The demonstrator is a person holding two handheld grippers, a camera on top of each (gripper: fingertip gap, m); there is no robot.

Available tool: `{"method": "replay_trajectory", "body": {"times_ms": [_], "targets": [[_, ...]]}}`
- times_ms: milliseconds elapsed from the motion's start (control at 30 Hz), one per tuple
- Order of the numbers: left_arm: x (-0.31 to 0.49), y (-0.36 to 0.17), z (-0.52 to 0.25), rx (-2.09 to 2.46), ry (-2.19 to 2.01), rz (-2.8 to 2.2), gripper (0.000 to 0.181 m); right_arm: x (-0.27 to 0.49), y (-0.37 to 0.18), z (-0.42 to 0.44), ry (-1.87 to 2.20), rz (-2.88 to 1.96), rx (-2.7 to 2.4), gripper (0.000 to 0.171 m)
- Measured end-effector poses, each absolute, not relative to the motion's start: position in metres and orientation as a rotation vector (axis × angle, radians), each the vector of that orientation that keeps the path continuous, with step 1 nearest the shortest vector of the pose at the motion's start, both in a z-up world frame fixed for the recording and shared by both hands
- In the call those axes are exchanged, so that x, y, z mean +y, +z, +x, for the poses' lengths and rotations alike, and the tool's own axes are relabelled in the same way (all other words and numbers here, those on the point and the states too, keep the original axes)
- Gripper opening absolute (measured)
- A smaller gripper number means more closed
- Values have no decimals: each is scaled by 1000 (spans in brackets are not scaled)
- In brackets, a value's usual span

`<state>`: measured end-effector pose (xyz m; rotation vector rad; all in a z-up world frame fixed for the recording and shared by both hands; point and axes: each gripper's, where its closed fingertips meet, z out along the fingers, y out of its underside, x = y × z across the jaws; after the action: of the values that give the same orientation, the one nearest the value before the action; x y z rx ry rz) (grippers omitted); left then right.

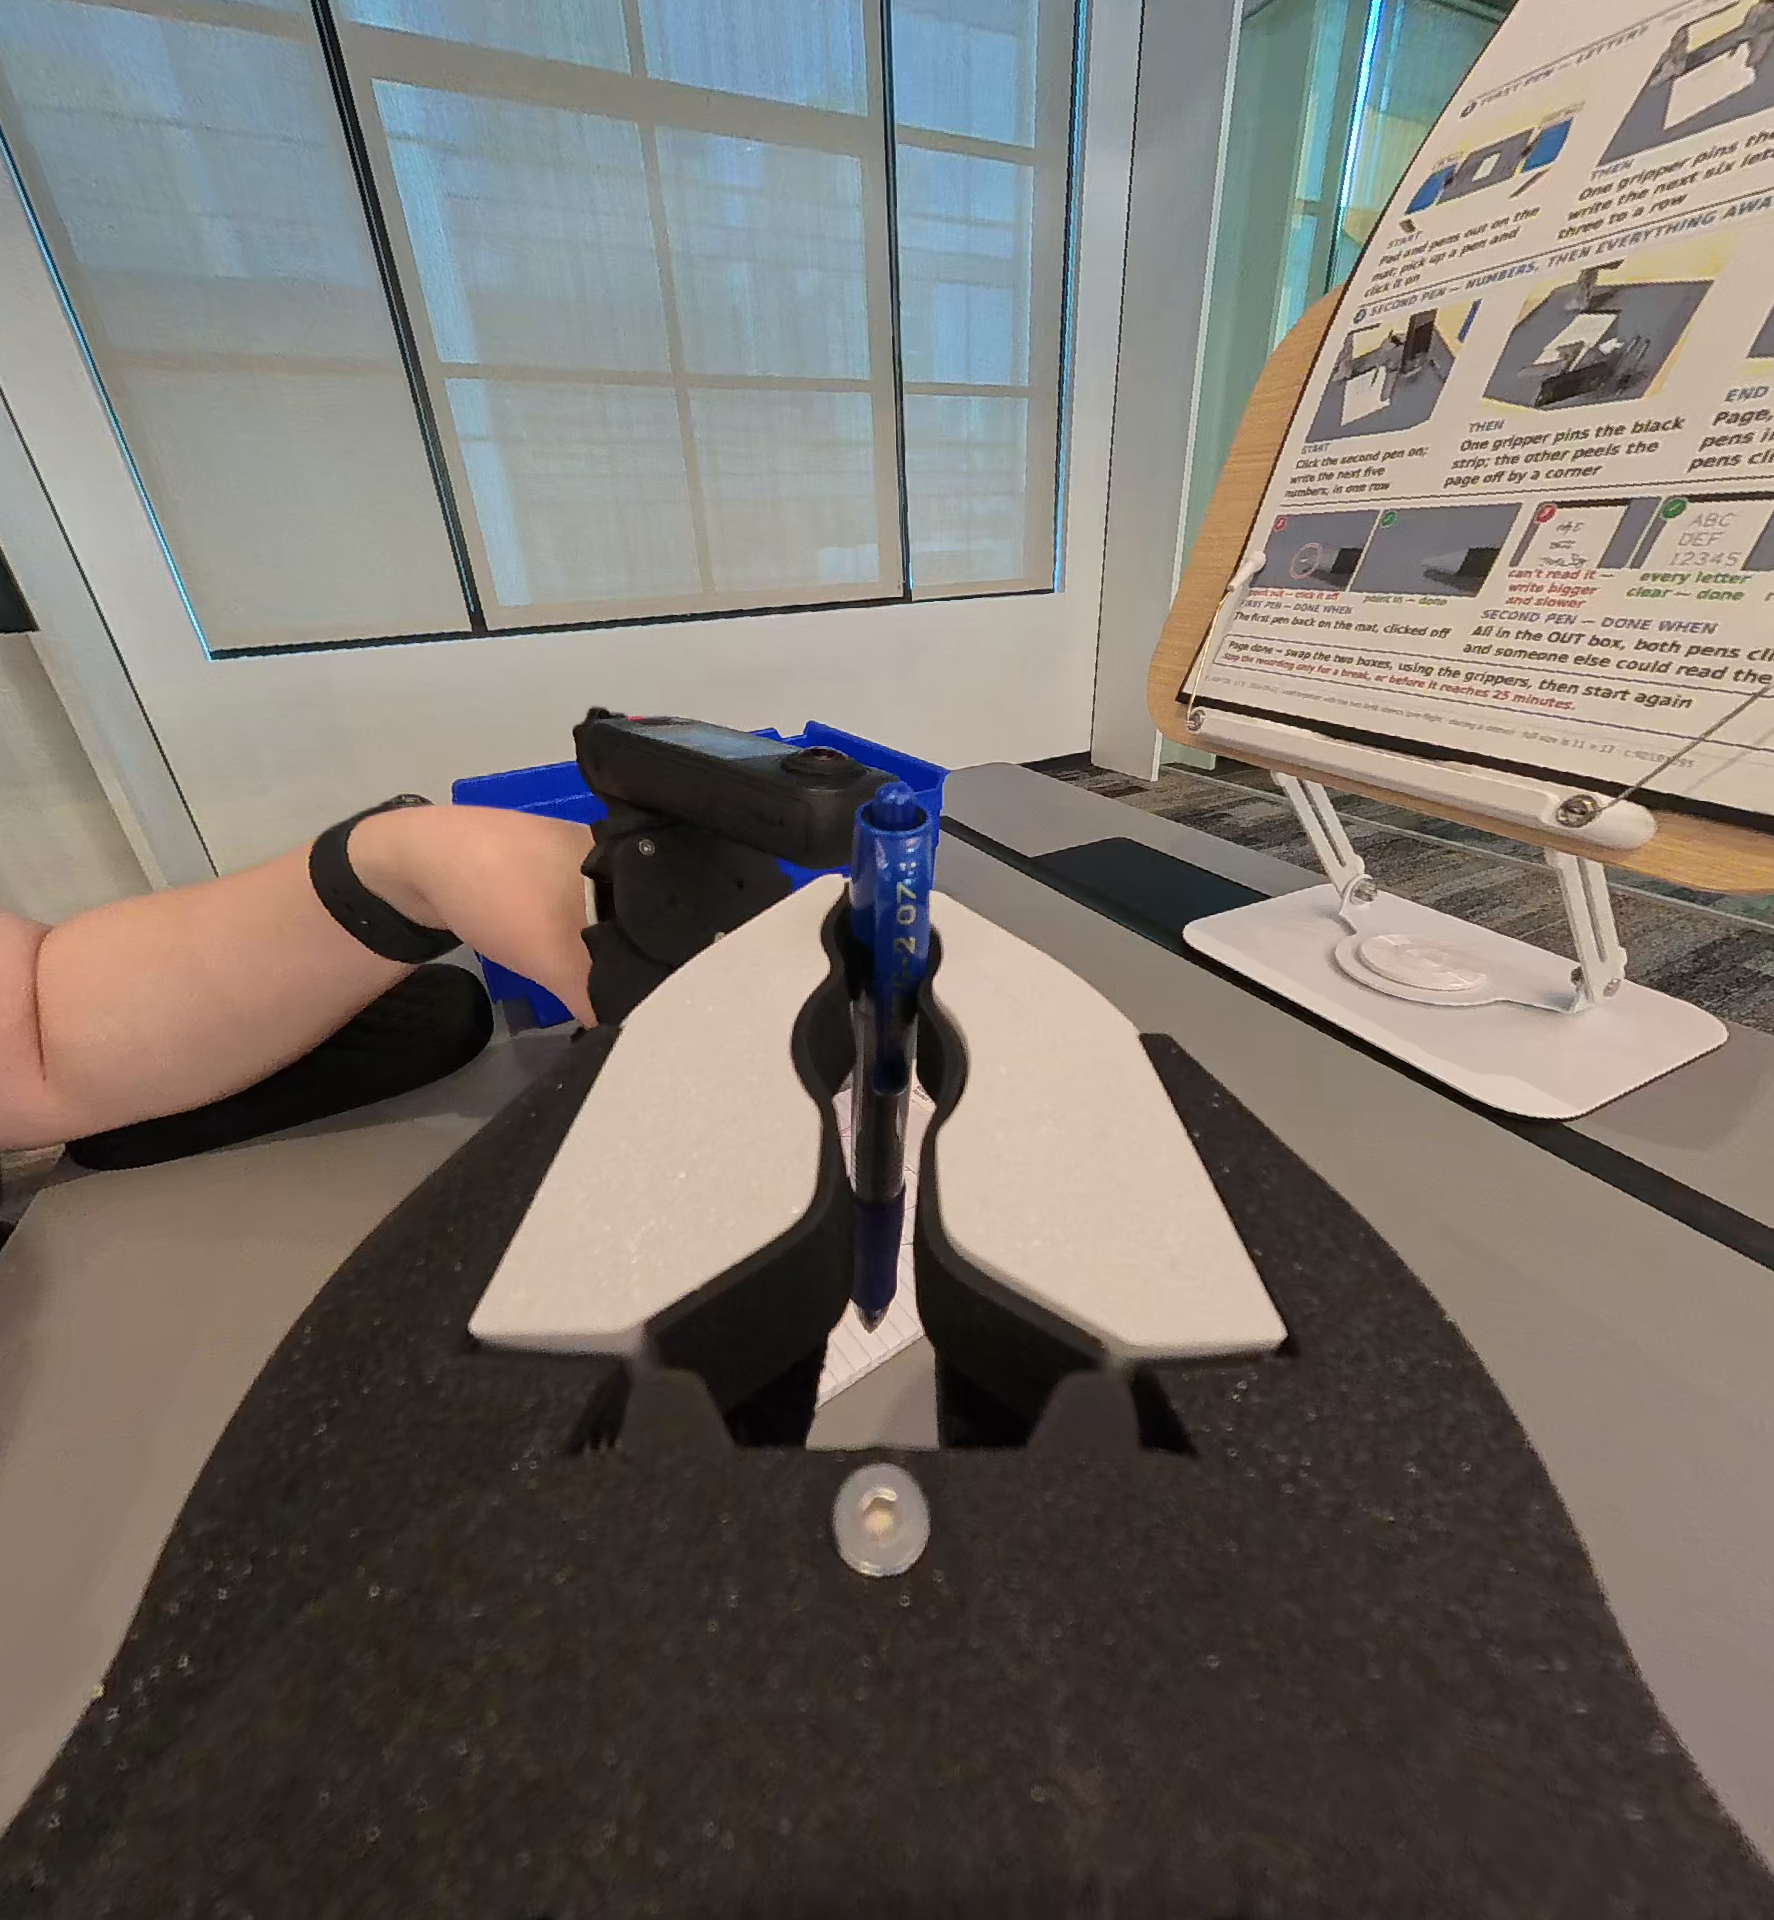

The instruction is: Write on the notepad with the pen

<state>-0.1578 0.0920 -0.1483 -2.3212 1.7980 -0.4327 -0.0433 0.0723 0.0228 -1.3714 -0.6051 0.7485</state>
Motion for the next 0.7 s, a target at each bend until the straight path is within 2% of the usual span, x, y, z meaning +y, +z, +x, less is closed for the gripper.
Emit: {"method": "replay_trajectory", "body": {"times_ms": [700], "targets": [[99, -153, -149, 1725, -465, -2318, 0, 66, 23, -54, 716, -1363, -661, 6]]}}
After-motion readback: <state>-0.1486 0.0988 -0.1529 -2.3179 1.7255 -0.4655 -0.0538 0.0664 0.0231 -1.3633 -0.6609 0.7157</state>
